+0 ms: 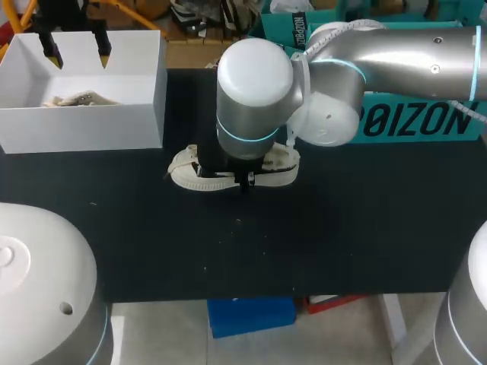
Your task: Take the shoe out of the shoebox, open the shoe tongue, remove and reinsert the insole, then place the shoe into the shoebox
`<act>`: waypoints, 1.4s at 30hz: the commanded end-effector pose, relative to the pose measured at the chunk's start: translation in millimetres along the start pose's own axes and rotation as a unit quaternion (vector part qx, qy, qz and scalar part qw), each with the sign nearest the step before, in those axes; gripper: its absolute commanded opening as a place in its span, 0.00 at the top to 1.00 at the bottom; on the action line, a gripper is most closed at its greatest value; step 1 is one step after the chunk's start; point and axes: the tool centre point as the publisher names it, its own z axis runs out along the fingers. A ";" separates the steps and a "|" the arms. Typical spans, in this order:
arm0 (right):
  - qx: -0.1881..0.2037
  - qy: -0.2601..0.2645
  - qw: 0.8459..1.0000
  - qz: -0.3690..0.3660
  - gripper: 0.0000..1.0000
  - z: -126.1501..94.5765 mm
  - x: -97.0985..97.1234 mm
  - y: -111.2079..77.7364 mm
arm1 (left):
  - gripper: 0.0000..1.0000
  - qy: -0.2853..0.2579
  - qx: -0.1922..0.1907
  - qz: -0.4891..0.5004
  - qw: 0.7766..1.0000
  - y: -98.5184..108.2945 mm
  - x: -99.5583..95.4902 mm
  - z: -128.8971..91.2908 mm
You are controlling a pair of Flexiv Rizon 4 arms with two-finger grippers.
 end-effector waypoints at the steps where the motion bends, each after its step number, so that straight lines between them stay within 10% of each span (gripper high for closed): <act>1: -0.009 0.015 1.000 0.004 1.00 39.8 2.1 4.6 | 0.00 -0.001 -0.001 0.000 1.000 0.5 0.0 -0.6; 12: -0.017 0.041 0.999 0.002 1.00 60.2 10.3 6.9 | 0.00 -0.001 -0.001 0.000 1.000 0.5 0.0 -0.6; 13: -0.017 0.042 0.999 0.002 0.92 61.0 10.2 6.4 | 0.00 -0.001 -0.001 0.000 1.000 0.5 0.0 -0.6; 14: -0.018 0.045 0.999 0.002 0.64 61.5 10.1 6.0 | 0.00 -0.001 -0.001 0.000 1.000 0.5 0.0 -0.6; 15: -0.018 0.048 0.999 0.002 0.10 61.9 10.1 5.6 | 0.00 -0.001 -0.001 0.000 1.000 0.5 0.0 -0.6; 16: -0.017 0.049 0.999 0.003 0.00 61.8 10.0 5.1 | 0.00 -0.001 -0.001 0.000 1.000 0.5 0.0 -0.6; 33: -0.036 0.014 0.999 -0.010 0.00 -31.8 -22.8 -7.7 | 0.00 -0.001 -0.001 0.000 1.000 0.5 0.0 -0.6; 42: -0.169 -0.018 0.985 -0.037 0.00 -68.3 -41.3 -19.0 | 0.00 -0.001 -0.001 0.000 1.000 0.5 0.0 -0.6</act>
